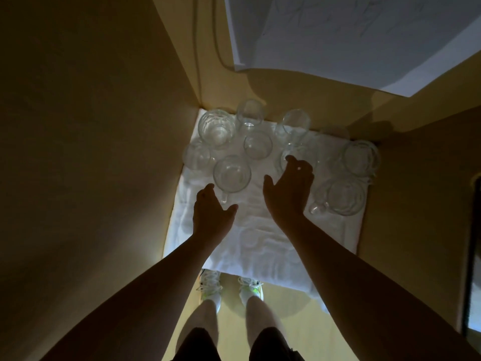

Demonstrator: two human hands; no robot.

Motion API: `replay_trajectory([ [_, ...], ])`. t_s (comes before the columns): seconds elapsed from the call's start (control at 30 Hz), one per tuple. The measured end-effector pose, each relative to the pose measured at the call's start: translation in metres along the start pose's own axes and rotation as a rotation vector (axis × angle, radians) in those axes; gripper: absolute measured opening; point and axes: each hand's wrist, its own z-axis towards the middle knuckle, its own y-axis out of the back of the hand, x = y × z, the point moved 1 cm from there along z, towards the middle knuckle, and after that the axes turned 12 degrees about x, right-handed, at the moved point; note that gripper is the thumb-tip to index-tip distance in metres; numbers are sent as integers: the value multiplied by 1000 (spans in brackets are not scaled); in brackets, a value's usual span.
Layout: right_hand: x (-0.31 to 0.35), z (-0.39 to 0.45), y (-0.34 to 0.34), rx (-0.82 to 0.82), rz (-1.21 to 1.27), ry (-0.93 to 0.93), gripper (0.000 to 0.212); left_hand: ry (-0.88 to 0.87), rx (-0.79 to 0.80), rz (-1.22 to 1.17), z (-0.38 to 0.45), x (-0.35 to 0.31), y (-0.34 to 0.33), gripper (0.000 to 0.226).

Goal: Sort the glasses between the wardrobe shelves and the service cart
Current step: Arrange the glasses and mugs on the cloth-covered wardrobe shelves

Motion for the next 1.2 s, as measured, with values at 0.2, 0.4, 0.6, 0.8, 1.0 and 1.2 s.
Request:
replay_trajectory([
  [0.2,28,21,-9,86,-84,175,88,75,64,-69,12,2,-1,65],
  [0.4,38,46,-16,119,-184,157,98,136,99,-233,12,6,-7,37],
  [0.6,29,55,-17,55,-27,153,88,191,116,-392,26,-5,-18,36],
  [0.8,21,43,-3,12,78,156,86,202,130,-370,17,-14,-10,25],
  [1.0,23,8,29,29,175,104,90,244,158,-227,-7,-23,27,46],
  [1.2,35,-27,71,54,340,64,80,283,105,-70,-58,-25,63,28],
])
